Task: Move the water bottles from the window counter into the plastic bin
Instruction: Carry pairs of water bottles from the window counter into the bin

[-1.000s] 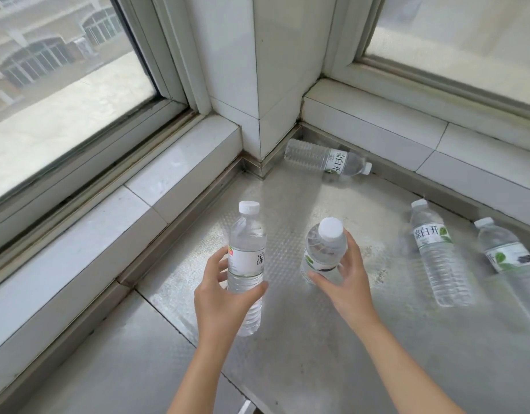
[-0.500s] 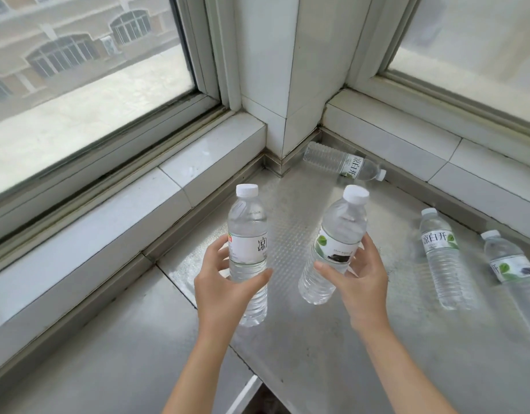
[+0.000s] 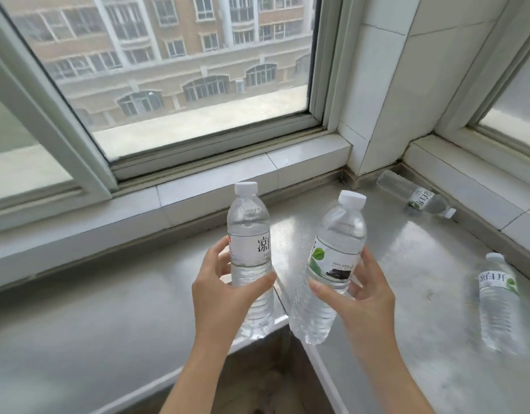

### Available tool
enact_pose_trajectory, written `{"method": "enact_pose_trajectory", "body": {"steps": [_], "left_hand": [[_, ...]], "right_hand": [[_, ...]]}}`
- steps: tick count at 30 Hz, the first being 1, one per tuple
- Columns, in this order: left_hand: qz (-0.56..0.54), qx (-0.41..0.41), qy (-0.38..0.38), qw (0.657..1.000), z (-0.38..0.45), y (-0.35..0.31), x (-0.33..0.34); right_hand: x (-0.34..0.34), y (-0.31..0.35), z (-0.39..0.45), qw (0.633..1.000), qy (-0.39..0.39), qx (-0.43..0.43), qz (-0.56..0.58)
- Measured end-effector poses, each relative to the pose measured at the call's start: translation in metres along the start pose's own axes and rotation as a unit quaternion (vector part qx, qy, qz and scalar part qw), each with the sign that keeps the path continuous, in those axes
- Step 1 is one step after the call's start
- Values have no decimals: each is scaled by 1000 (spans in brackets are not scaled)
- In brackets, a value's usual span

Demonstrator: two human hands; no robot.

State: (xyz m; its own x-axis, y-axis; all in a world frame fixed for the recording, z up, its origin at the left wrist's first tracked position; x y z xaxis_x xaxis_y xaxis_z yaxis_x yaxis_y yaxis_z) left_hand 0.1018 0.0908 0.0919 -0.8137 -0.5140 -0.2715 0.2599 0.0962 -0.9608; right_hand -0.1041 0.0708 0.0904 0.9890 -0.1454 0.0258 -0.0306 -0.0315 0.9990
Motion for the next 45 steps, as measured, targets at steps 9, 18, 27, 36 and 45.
{"method": "enact_pose_trajectory", "body": {"steps": [9, 18, 27, 36, 45], "left_hand": [[16, -28, -161, 986, -86, 8, -125], [19, -40, -346, 937, -193, 24, -272], [34, -77, -505, 859, -339, 56, -425], [32, -104, -637, 763, -493, 74, -548], [23, -139, -775, 616, -610, 107, -620]], "right_hand": [[72, 32, -72, 984, 173, 21, 19], [181, 49, -194, 923, 384, 25, 15], [280, 40, -385, 822, 570, 20, 7], [345, 36, -586, 694, 719, -5, -11], [397, 33, -750, 537, 842, -34, -20]]}}
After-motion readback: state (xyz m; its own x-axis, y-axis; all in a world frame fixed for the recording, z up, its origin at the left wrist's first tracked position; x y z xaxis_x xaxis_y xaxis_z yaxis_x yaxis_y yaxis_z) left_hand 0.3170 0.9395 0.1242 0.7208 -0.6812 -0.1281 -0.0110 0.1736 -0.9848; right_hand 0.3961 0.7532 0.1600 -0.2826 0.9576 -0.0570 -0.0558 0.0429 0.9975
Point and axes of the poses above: each hand's wrist, its own z-axis towards the middle knuckle, its own x-axis out of the palm, y = z × x, the point moved 3 cm from there along z, towards the middle knuckle, and after that the axes turned 3 degrees about -y, right-handed, at the moved point
